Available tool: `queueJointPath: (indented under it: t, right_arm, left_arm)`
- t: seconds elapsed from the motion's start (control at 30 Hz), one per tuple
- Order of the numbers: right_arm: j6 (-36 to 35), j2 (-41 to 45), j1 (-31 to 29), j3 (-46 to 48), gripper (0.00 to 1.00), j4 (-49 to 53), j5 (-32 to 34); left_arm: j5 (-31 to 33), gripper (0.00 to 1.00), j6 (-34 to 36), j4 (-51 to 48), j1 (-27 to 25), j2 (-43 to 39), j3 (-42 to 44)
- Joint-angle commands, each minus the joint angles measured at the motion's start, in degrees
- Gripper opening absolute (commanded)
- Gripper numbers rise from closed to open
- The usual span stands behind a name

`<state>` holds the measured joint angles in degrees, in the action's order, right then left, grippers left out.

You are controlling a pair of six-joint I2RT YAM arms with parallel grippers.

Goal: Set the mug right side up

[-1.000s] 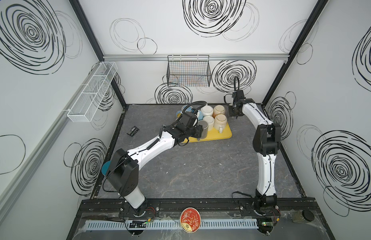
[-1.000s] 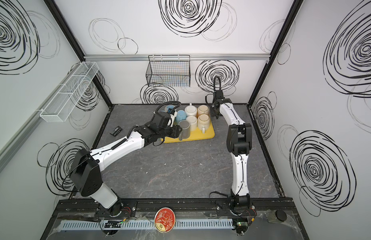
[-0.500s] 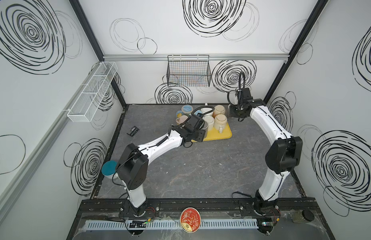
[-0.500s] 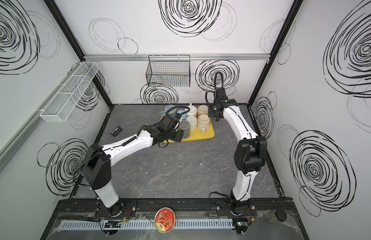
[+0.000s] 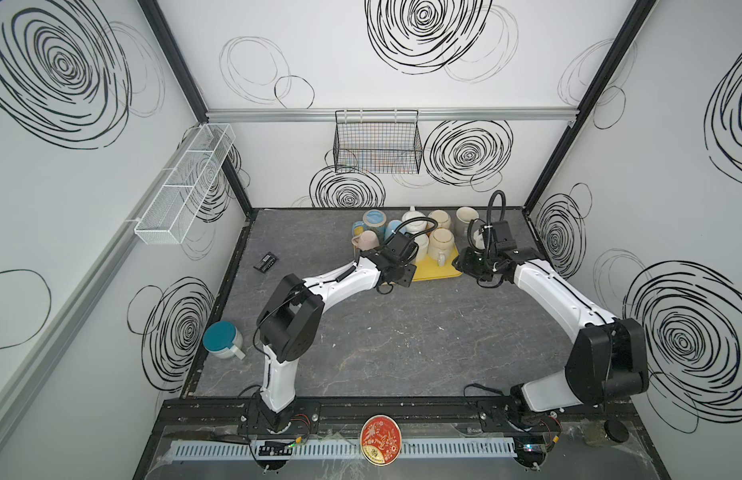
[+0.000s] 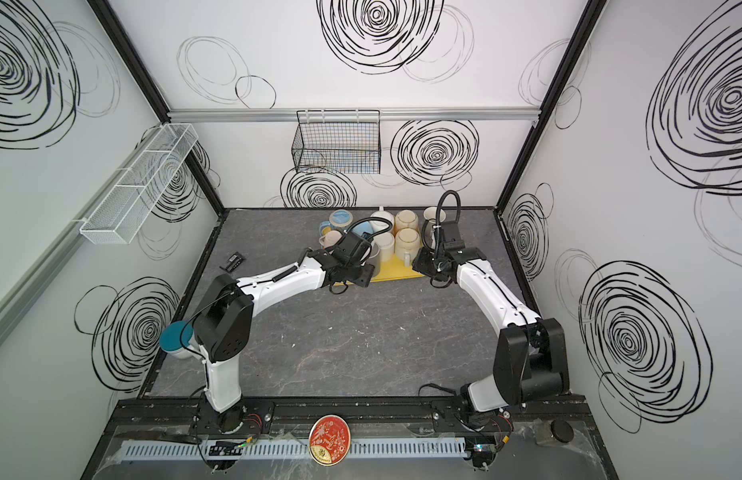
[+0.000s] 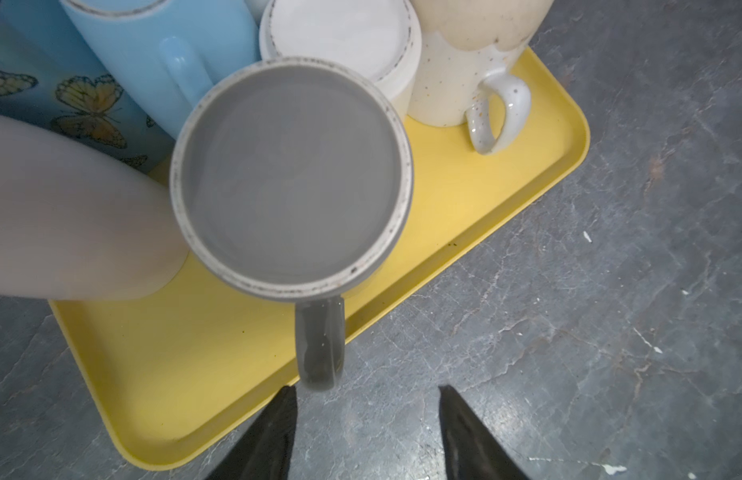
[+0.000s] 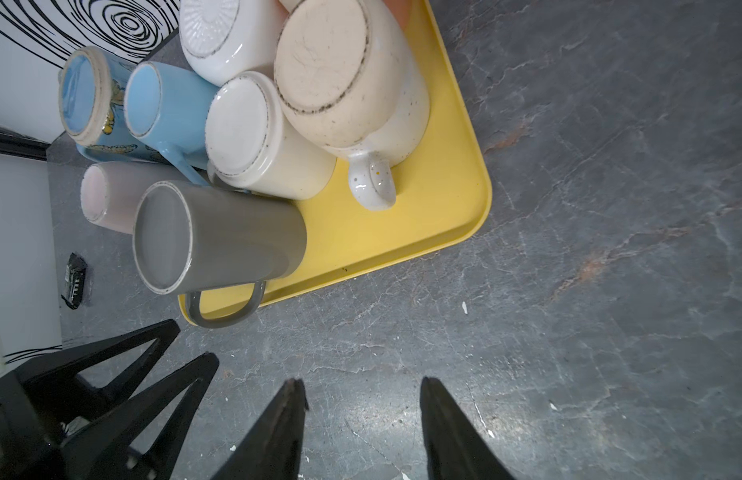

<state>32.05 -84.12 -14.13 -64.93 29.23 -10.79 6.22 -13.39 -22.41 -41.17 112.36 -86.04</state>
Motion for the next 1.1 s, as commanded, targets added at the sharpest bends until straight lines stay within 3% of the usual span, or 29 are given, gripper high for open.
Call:
queueJointPath:
  t: [0.0, 0.43, 0.6, 0.77, 1.07]
  right_arm:
    - [2.9, 1.8, -0.1, 0.2, 0.5, -2.6, -0.9]
    - [4.6, -1.3, -0.5, -1.2, 0.49, -2.8, -4.1]
    - [4.8, -1.9, -1.2, -1.0, 0.49, -3.8, -4.7]
    - [6.7, -2.4, -1.9, -0.2, 0.49, -6.9, -6.3]
    - [9.9, -3.0, -3.2, -1.2, 0.49, -10.6, -9.1]
  left_arm:
    - [1.2, 0.55, 1.2, 2.0, -0.3, 2.3, -2.3]
    - [2.8, 0.43, 2.1, 1.6, 0.0, 7.6, -7.0]
    - [2.7, 0.18, 3.2, -0.3, -0.3, 7.5, -8.1]
    - [3.6, 0.01, 5.2, 0.5, -1.5, 3.9, -6.9]
    - [1.3, 0.0, 2.2, 6.7, 0.1, -6.8, 0.0]
